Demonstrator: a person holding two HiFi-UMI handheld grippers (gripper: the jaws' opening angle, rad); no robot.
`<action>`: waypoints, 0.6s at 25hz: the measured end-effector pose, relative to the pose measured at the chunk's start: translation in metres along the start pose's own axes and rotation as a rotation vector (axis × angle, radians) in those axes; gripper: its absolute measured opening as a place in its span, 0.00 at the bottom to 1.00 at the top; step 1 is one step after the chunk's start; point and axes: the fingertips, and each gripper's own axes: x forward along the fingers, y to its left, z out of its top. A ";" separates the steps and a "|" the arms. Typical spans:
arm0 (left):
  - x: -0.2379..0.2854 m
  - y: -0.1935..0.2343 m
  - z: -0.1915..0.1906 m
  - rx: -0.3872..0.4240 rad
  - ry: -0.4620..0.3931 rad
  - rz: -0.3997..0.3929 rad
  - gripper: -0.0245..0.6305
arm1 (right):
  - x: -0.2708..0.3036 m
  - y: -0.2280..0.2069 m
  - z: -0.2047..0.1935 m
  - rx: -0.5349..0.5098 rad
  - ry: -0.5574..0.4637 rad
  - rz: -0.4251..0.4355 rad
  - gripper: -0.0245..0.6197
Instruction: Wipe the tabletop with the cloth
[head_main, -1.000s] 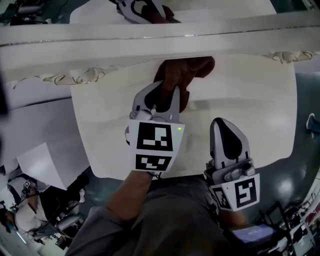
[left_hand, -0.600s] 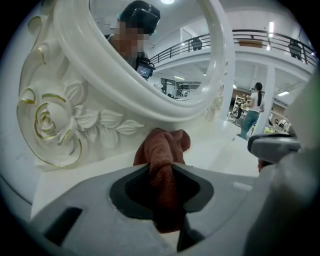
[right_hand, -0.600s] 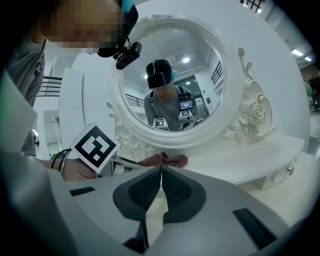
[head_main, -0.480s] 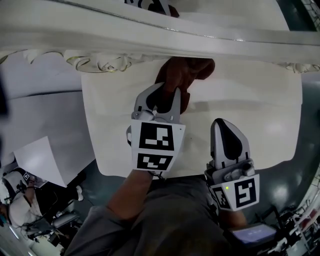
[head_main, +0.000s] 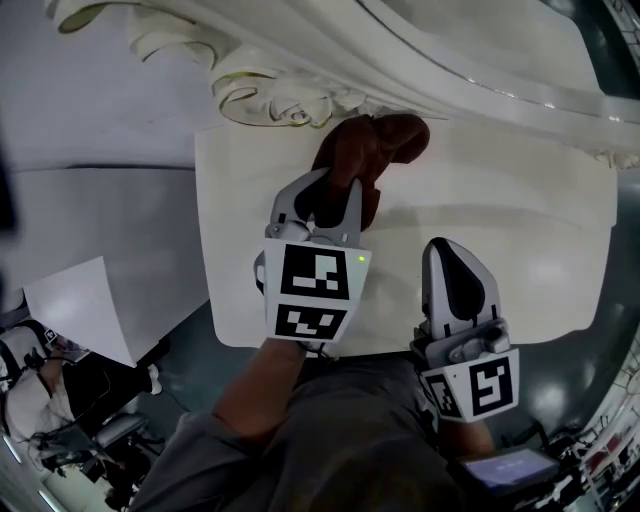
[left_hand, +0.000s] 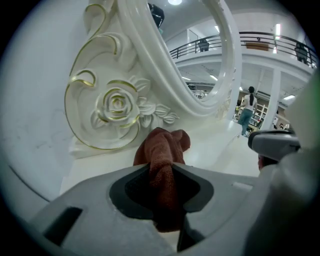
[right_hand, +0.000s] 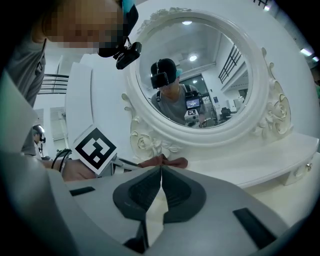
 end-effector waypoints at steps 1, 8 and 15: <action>-0.003 0.006 -0.002 -0.005 -0.001 0.004 0.19 | 0.003 0.006 -0.001 -0.003 0.002 0.006 0.06; -0.029 0.048 -0.020 -0.024 -0.010 0.048 0.19 | 0.025 0.053 -0.004 -0.030 0.015 0.061 0.06; -0.057 0.088 -0.042 -0.072 -0.026 0.085 0.19 | 0.045 0.105 -0.005 -0.064 0.026 0.123 0.06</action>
